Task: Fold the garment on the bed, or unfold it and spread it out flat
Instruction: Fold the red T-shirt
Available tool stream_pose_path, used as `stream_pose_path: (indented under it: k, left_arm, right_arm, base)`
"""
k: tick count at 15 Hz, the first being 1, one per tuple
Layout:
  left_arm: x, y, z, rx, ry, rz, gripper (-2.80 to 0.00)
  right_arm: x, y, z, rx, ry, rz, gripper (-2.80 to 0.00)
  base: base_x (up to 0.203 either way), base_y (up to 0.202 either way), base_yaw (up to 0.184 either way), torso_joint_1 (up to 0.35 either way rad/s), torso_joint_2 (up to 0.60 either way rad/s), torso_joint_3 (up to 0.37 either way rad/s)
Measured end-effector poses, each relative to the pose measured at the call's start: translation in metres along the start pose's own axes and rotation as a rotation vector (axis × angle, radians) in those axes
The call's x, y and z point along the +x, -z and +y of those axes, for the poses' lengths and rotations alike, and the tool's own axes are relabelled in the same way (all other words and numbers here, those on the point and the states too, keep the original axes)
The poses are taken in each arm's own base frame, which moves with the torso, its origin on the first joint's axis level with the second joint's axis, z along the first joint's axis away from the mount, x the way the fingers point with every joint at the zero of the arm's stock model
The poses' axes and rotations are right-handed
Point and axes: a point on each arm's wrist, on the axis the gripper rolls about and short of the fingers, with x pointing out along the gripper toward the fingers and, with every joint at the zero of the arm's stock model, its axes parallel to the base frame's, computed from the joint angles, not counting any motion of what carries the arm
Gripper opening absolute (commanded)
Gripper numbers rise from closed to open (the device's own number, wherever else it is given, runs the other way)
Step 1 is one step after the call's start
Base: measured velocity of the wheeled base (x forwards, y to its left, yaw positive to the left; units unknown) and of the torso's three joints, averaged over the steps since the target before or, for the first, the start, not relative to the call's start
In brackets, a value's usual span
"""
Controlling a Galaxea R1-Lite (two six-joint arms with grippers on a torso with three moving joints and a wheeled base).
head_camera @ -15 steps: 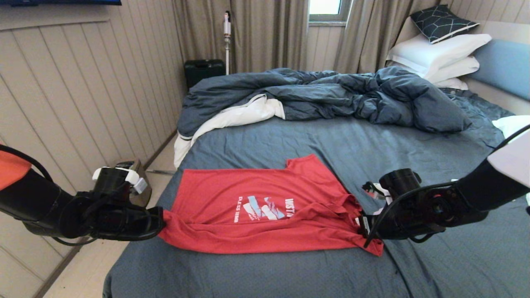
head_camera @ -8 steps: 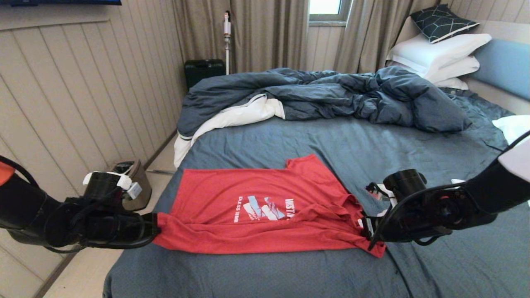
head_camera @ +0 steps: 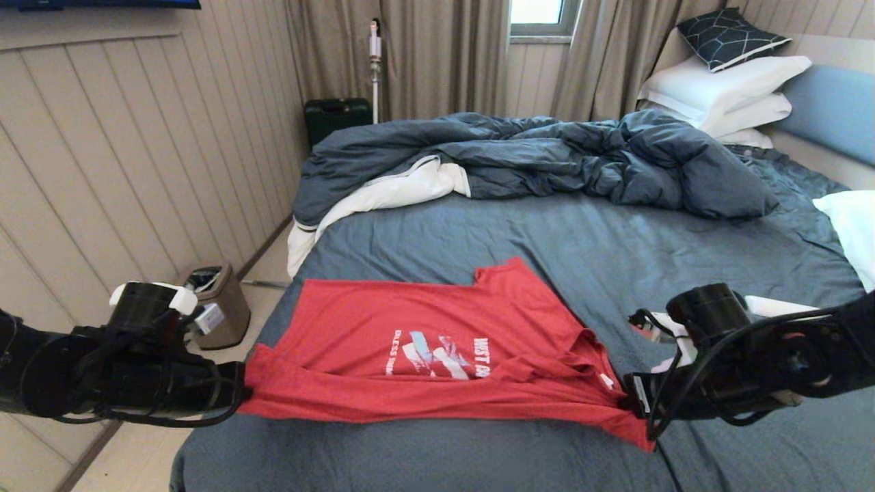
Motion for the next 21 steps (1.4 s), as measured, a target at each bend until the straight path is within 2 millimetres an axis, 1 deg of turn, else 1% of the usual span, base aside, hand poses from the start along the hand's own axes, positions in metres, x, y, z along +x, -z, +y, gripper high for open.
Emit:
stream_pose_path:
  k: [3,5,10,15,20,21]
  left_arm:
    - [-0.009,0.003,-0.001,0.026,-0.006,0.024,-2.80]
    - [-0.015,0.005,-0.002,0.054,-0.008,0.035,-2.80]
    - [-0.029,0.014,-0.003,0.089,-0.016,0.091,-2.80]
    - [-0.032,0.022,-0.002,0.096,-0.012,0.106,-2.80]
    - [-0.031,0.025,-0.002,0.090,0.024,0.120,-2.80]
    - [-0.031,0.026,-0.002,0.091,0.024,0.119,0.00]
  right_arm:
    - [-0.013,0.008,0.000,-0.029,-0.017,0.026,-2.80]
    - [-0.019,0.012,0.000,-0.036,-0.016,0.031,-2.80]
    - [-0.030,0.026,-0.002,-0.079,-0.009,0.104,-2.80]
    - [-0.030,0.035,-0.004,-0.089,-0.006,0.125,-2.80]
    - [-0.027,0.037,-0.007,-0.080,-0.003,0.140,-2.80]
    - [-0.026,0.037,-0.007,-0.079,-0.002,0.144,0.00]
  base:
    - [0.000,0.000,0.000,0.000,0.00,0.000]
    - [0.000,0.000,0.000,0.000,0.00,0.000]
    - [0.000,0.000,0.000,0.000,0.00,0.000]
    - [0.000,0.000,0.000,0.000,0.00,0.000]
    - [0.000,0.000,0.000,0.000,0.00,0.000]
    - [0.000,0.000,0.000,0.000,0.00,0.000]
